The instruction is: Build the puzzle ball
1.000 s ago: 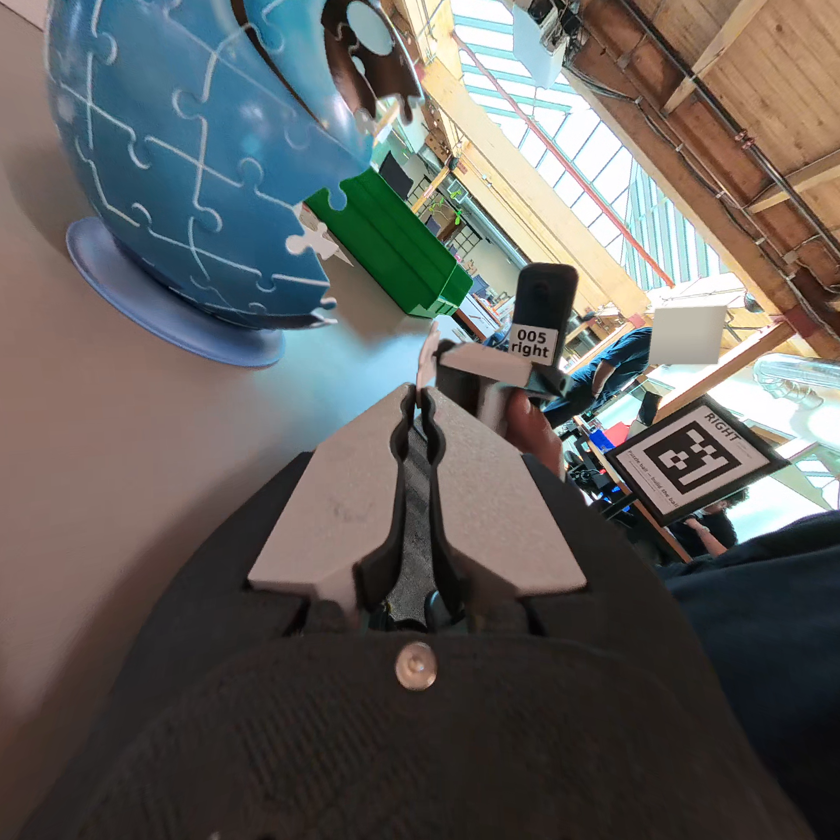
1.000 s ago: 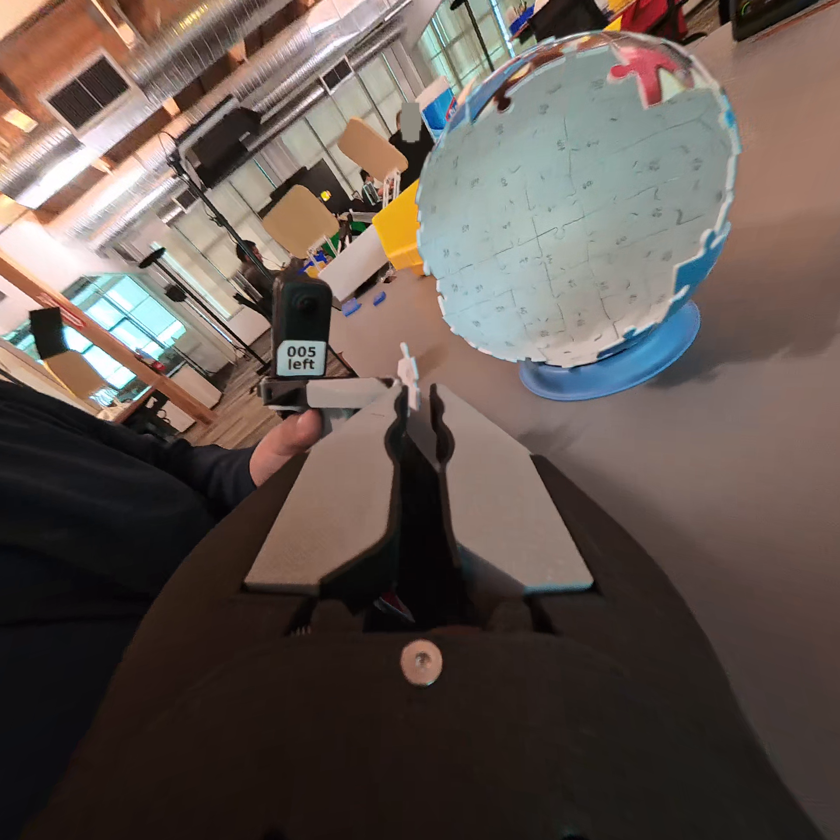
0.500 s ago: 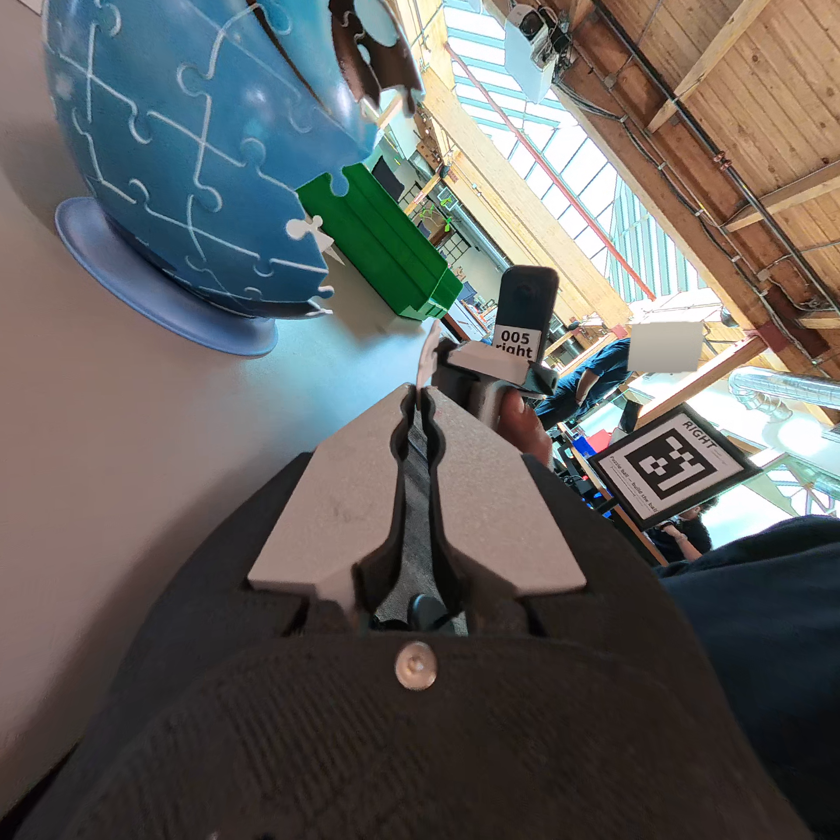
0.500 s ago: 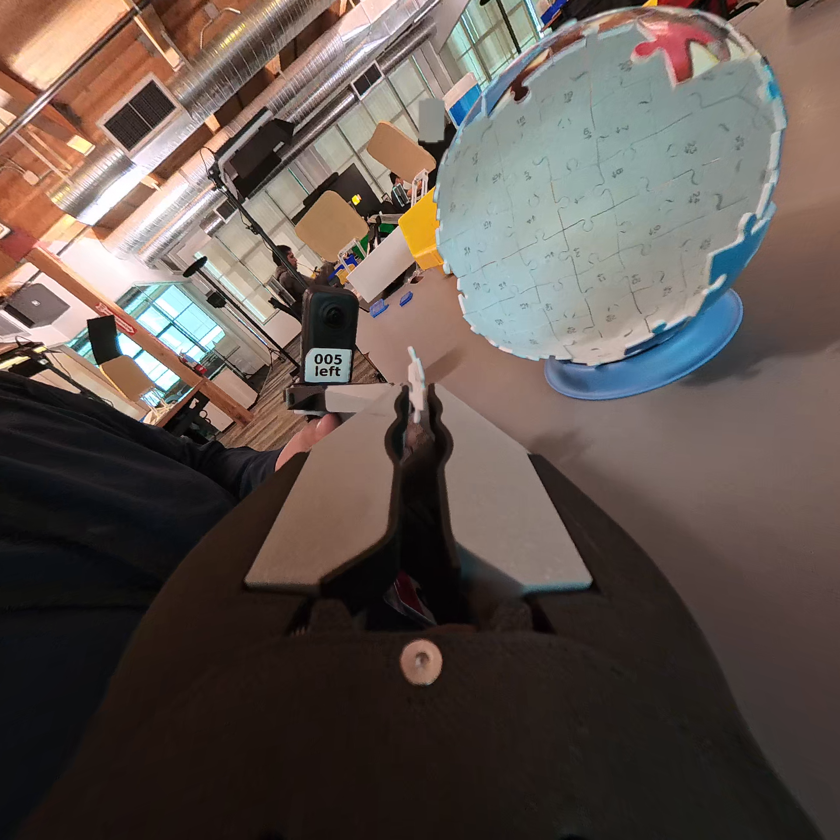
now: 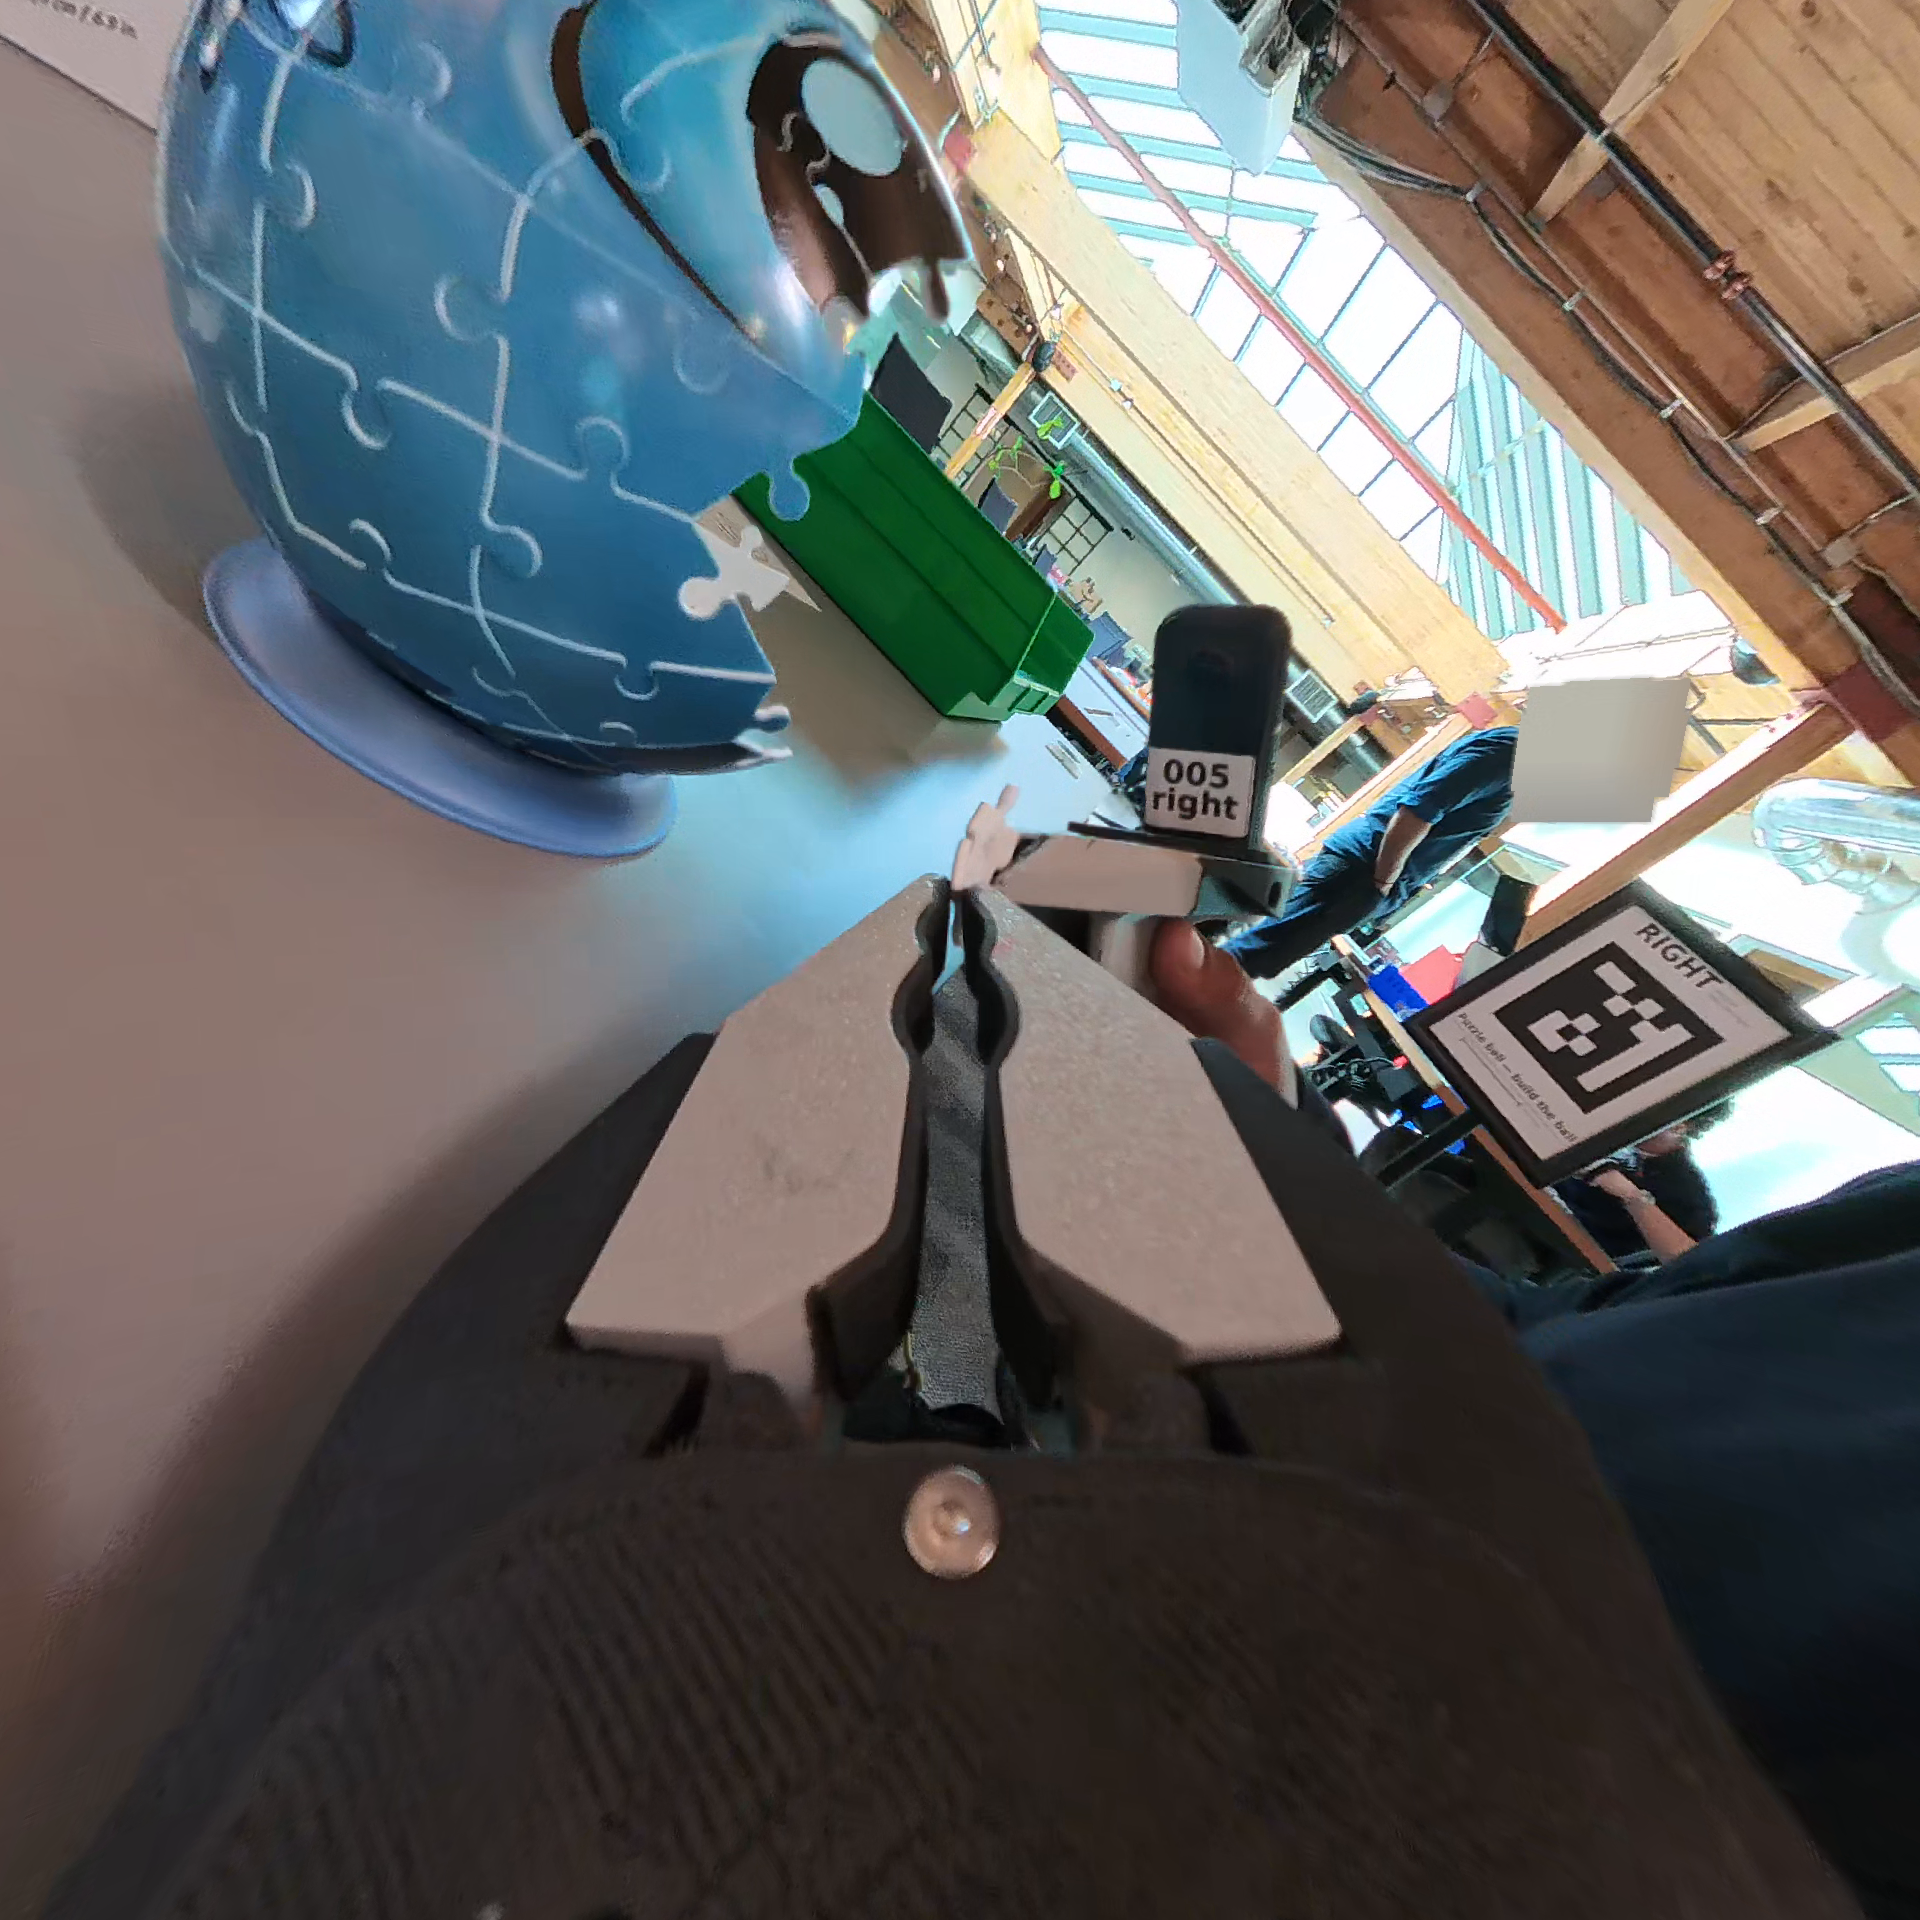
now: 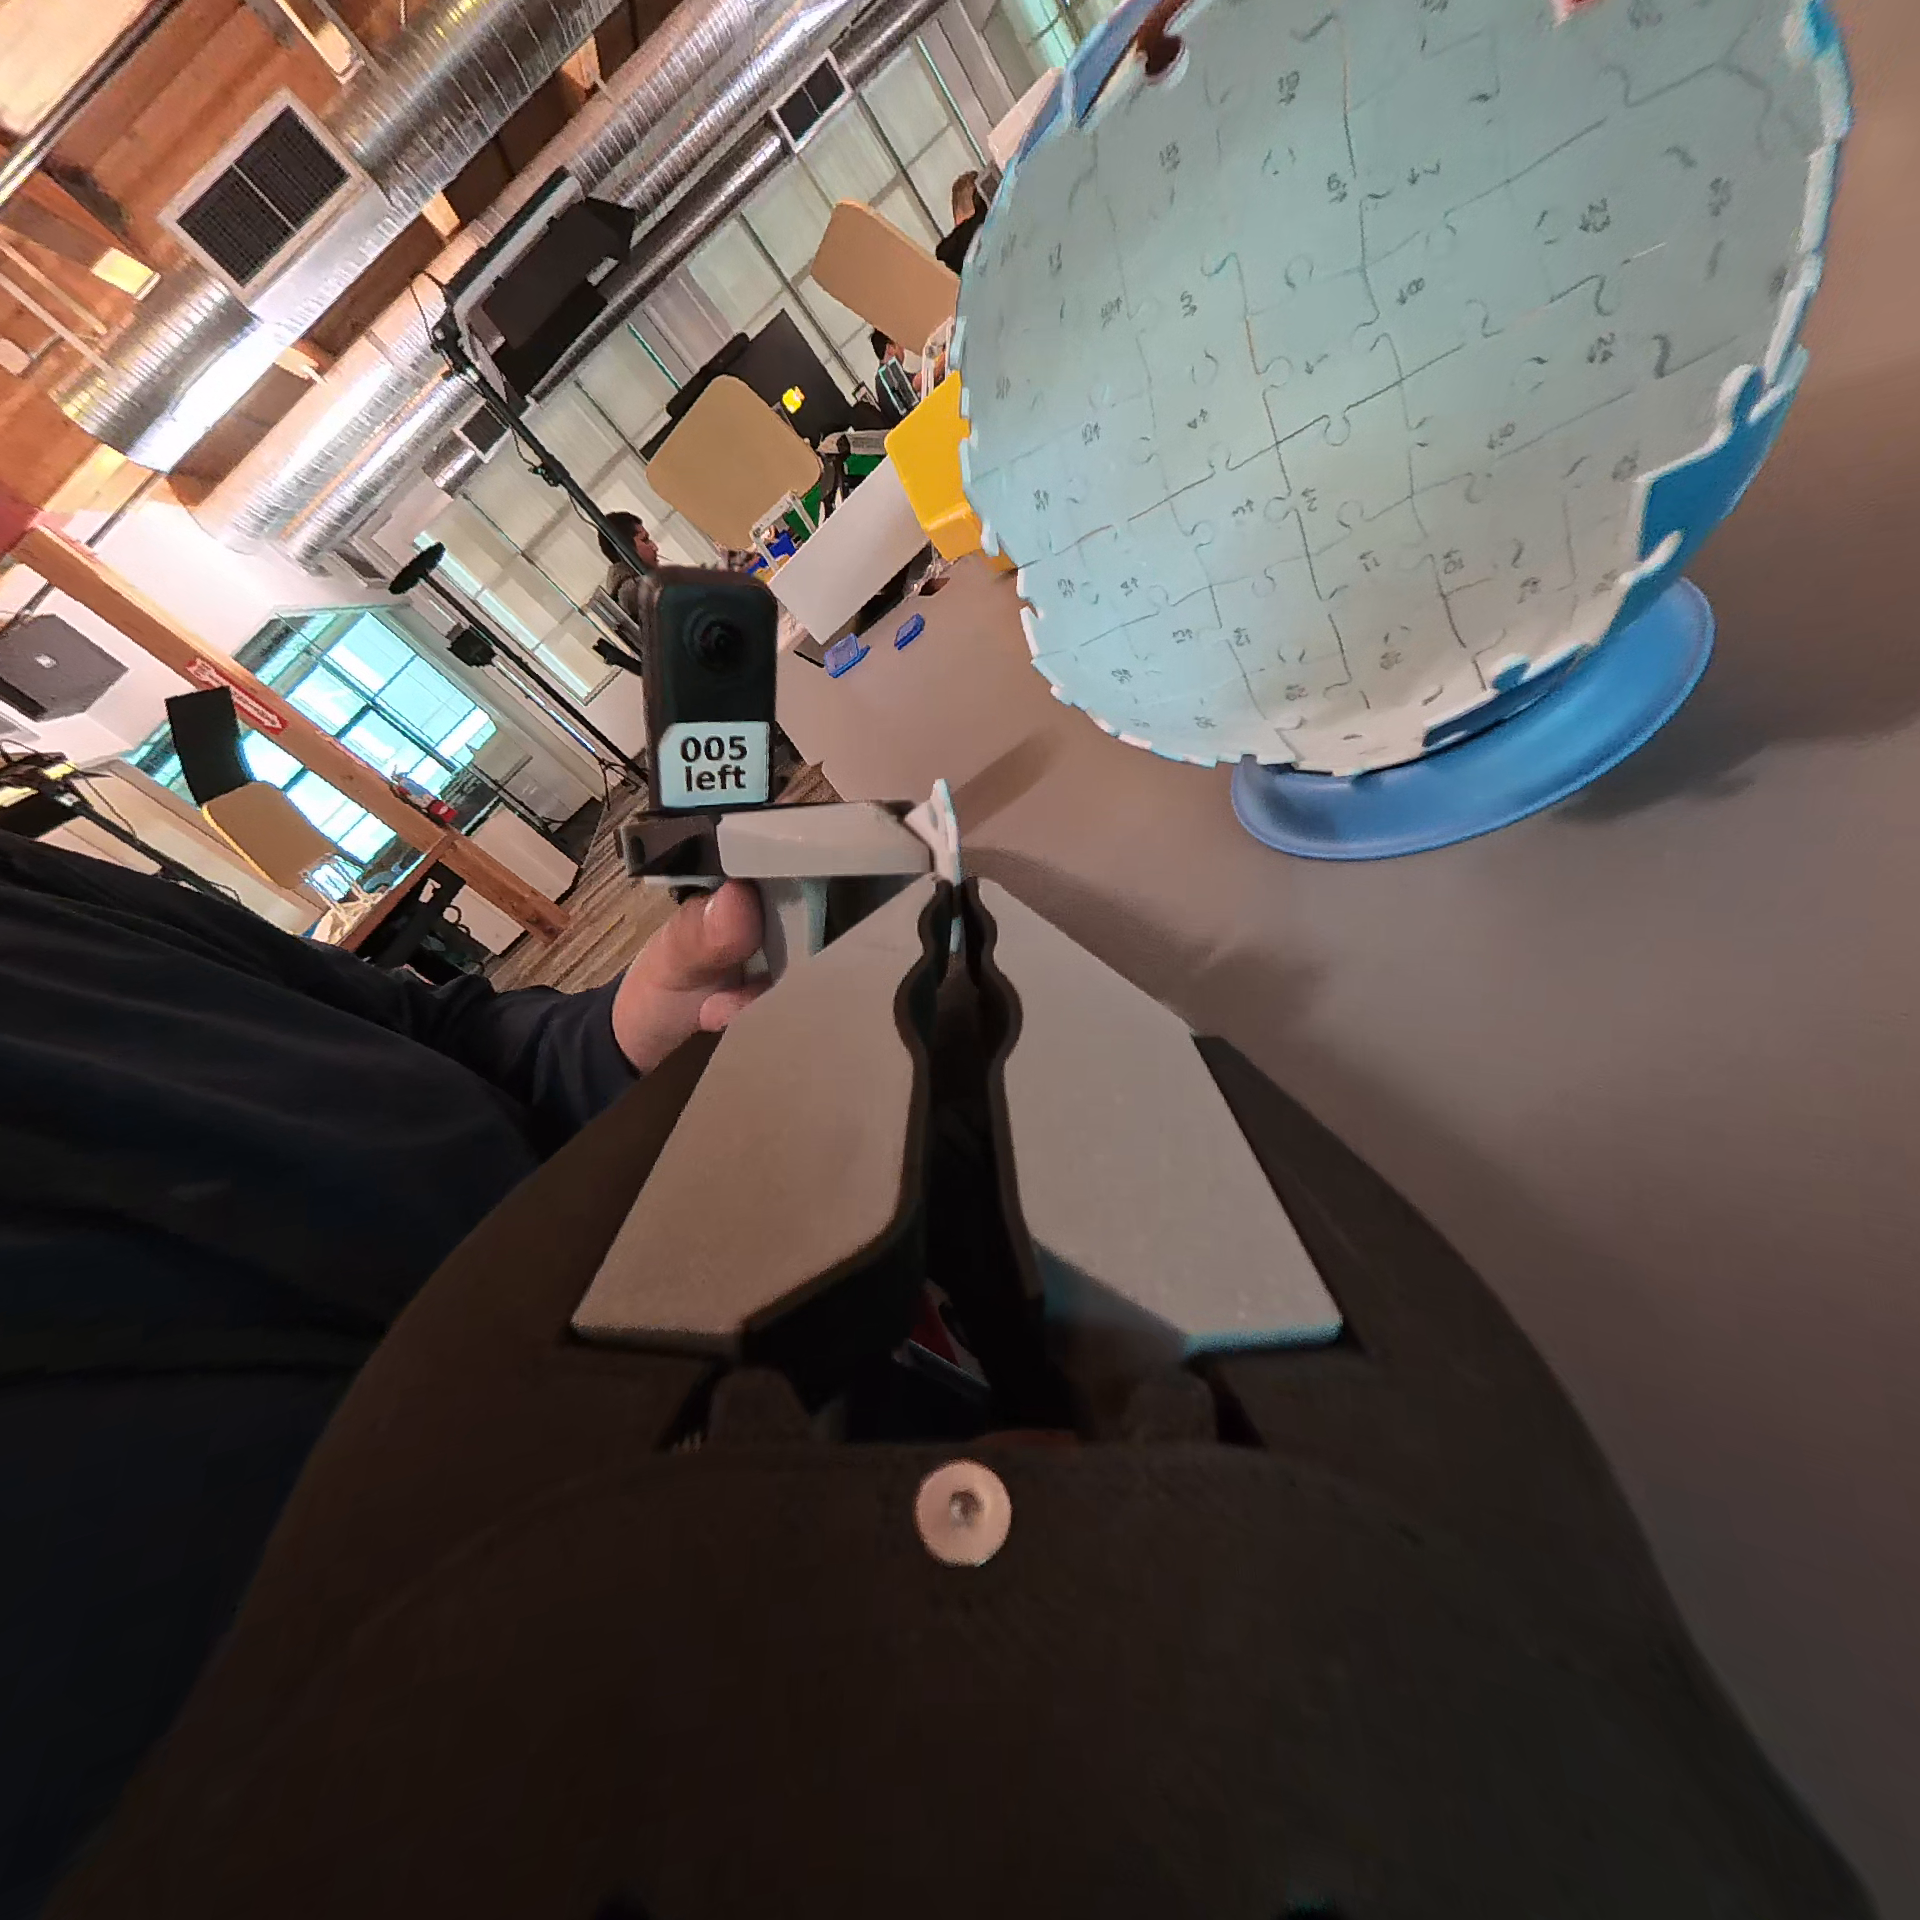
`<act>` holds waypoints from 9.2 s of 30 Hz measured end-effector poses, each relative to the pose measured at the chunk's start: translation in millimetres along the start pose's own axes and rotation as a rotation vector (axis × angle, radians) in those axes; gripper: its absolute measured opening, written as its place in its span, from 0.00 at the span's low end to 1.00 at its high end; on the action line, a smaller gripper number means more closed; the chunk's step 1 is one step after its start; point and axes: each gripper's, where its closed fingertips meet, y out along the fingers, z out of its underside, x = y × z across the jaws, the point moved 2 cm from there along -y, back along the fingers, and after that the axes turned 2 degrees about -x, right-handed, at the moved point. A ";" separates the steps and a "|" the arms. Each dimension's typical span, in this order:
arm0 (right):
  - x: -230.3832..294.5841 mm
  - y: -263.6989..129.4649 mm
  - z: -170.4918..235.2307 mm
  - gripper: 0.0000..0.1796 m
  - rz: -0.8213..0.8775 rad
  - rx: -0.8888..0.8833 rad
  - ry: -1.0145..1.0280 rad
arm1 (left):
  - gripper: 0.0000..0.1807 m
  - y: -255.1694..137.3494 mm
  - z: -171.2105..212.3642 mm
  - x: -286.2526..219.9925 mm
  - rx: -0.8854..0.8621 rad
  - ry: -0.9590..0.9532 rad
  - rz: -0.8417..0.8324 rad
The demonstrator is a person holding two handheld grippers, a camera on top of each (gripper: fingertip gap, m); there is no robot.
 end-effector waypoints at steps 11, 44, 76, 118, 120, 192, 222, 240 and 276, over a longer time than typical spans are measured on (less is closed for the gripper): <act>-5.6 -9.2 -5.3 0.06 0.024 -0.011 -0.032 | 0.00 7.2 8.5 7.0 0.166 -0.007 -0.008; -45.6 -59.6 -91.2 0.29 -0.141 0.054 -0.558 | 0.00 -29.3 7.1 15.6 0.631 0.200 0.065; -75.2 -24.2 -73.2 0.24 0.240 0.179 -0.320 | 0.00 -70.7 -190.5 17.8 -0.183 0.598 -0.312; -87.8 -9.5 -59.0 0.15 0.272 0.283 -0.222 | 0.00 66.8 -167.6 106.3 0.326 0.673 -0.214; -88.1 -8.0 -58.3 0.15 0.270 0.286 -0.211 | 0.00 64.9 -164.7 103.8 0.325 0.668 -0.210; -82.7 13.2 -69.5 0.46 0.330 0.137 -0.099 | 0.00 29.9 -143.8 101.1 0.323 0.660 -0.398; -93.1 58.3 -85.8 0.33 0.214 0.266 -0.135 | 0.00 -6.2 -118.0 75.3 0.234 0.573 -0.447; -71.7 -16.6 -105.0 0.35 0.241 0.169 -0.257 | 0.00 -43.4 -129.5 30.6 0.053 0.463 -0.274; 42.9 -20.4 -35.2 0.00 -0.144 0.208 -0.068 | 0.00 12.5 -17.8 -58.3 0.052 0.227 0.018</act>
